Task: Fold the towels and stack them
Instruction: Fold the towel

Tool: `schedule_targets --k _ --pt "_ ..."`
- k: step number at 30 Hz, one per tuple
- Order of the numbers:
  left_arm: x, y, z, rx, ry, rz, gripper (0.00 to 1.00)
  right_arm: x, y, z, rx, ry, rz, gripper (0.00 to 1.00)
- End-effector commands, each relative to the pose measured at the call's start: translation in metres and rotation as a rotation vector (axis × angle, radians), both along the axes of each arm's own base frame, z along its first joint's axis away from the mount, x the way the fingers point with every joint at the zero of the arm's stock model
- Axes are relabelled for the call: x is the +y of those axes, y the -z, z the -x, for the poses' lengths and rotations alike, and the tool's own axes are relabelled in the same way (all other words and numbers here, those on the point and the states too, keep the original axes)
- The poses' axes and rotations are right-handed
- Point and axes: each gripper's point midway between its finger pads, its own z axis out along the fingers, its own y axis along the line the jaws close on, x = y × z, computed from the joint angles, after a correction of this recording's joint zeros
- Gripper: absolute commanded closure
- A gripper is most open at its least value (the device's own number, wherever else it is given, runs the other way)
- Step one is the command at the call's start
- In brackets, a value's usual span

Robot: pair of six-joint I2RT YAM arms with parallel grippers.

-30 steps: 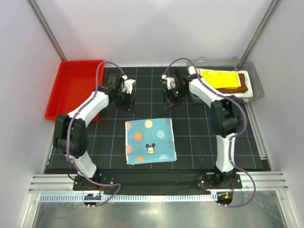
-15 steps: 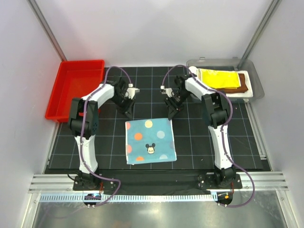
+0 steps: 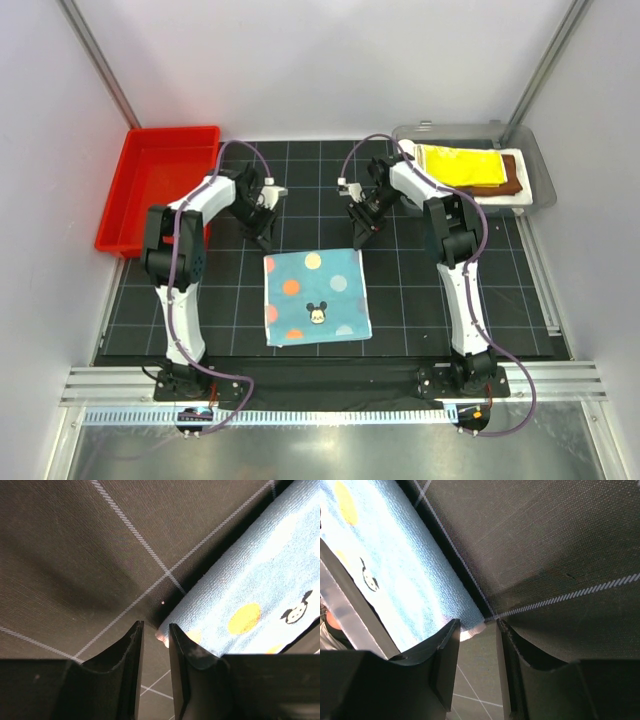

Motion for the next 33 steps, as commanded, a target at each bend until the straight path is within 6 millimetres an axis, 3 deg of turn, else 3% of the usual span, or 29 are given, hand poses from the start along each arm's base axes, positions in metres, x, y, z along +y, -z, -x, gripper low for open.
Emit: schedule_targets --k 1,13,16,17,18,19,24,25,26,29,33 --pt "0.002 0.001 0.008 0.038 0.022 0.004 0.70 0.007 -0.007 -0.002 -0.018 -0.024 -0.042 0.59" --pt "0.002 0.005 0.021 0.084 0.000 0.004 0.67 0.009 -0.004 0.008 0.014 -0.046 -0.077 0.66" --pt "-0.004 0.002 0.018 0.077 -0.002 0.034 0.79 0.009 -0.005 0.010 0.016 -0.046 -0.083 0.77" --pt "-0.006 0.001 0.017 0.072 -0.004 0.040 0.85 0.009 -0.005 0.009 0.013 -0.044 -0.082 0.88" --pt "-0.007 -0.001 0.012 0.060 -0.004 0.043 0.98 0.009 -0.003 0.006 -0.010 -0.044 -0.076 0.93" --pt "-0.007 -0.003 0.007 0.046 -0.007 0.040 1.00 0.008 -0.005 0.003 -0.025 -0.025 -0.064 0.97" --pt "-0.012 -0.020 -0.029 -0.049 -0.055 0.025 1.00 -0.002 -0.014 -0.039 -0.222 0.062 -0.007 0.99" --pt "-0.008 -0.021 -0.039 -0.087 -0.070 0.004 1.00 -0.006 -0.029 -0.048 -0.283 0.081 -0.004 0.99" --pt "-0.008 -0.027 -0.045 -0.119 -0.085 -0.003 1.00 -0.009 -0.030 -0.061 -0.345 0.119 0.016 0.99" --pt "-0.006 -0.037 -0.057 -0.199 -0.126 -0.013 1.00 -0.011 -0.057 -0.080 -0.486 0.161 0.005 0.99" --pt "-0.002 -0.048 -0.067 -0.266 -0.162 -0.022 1.00 -0.016 -0.070 -0.088 -0.542 0.183 0.024 0.99"
